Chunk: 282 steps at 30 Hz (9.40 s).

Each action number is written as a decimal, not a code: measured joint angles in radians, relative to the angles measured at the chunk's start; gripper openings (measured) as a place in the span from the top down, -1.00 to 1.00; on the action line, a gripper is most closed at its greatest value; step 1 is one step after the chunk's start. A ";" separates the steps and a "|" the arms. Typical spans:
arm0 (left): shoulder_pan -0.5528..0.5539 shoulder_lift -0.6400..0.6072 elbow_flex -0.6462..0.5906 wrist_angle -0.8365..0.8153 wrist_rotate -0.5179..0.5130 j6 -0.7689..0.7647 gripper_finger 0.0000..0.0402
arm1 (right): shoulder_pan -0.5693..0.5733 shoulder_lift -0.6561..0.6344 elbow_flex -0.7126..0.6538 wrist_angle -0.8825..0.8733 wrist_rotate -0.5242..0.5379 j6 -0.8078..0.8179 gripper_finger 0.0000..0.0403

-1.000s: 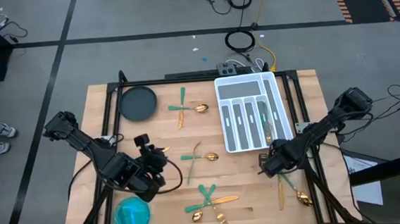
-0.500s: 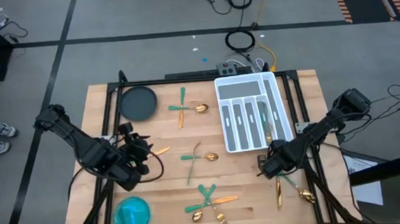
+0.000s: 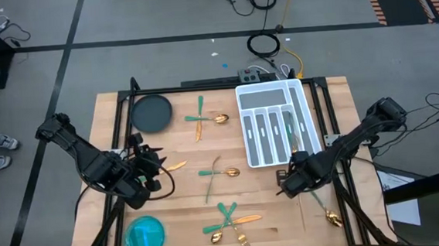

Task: Sort silverware
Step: Put the bottom right green knife on the silverware tray, then put the bottom green fork on the silverware tray with the other green forks

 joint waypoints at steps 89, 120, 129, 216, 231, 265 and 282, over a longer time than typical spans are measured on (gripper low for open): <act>0.061 -0.027 0.000 0.006 -0.120 -0.213 0.25 | -1.162 -0.122 -0.274 0.902 -0.323 -1.278 1.00; 0.062 -0.027 0.000 0.002 -0.120 -0.204 0.25 | -1.163 -0.041 -0.274 0.903 -0.288 -1.247 0.72; 0.062 -0.027 0.000 0.002 -0.120 -0.203 0.25 | -1.162 -0.068 -0.274 0.898 -0.290 -1.266 0.40; -0.136 -0.152 0.004 0.255 0.080 0.164 0.25 | 0.022 0.729 0.631 0.644 -0.016 -0.699 -0.23; -0.135 -0.152 0.004 0.208 0.044 0.158 0.25 | 0.028 0.758 0.634 0.520 -0.066 -0.625 0.65; -0.135 -0.152 0.004 0.214 -0.002 0.156 0.25 | -0.019 0.563 0.989 -0.401 0.262 -0.683 1.00; -0.135 -0.152 0.004 0.216 -0.043 0.153 0.25 | -0.052 -0.429 0.032 0.050 0.593 -0.462 1.00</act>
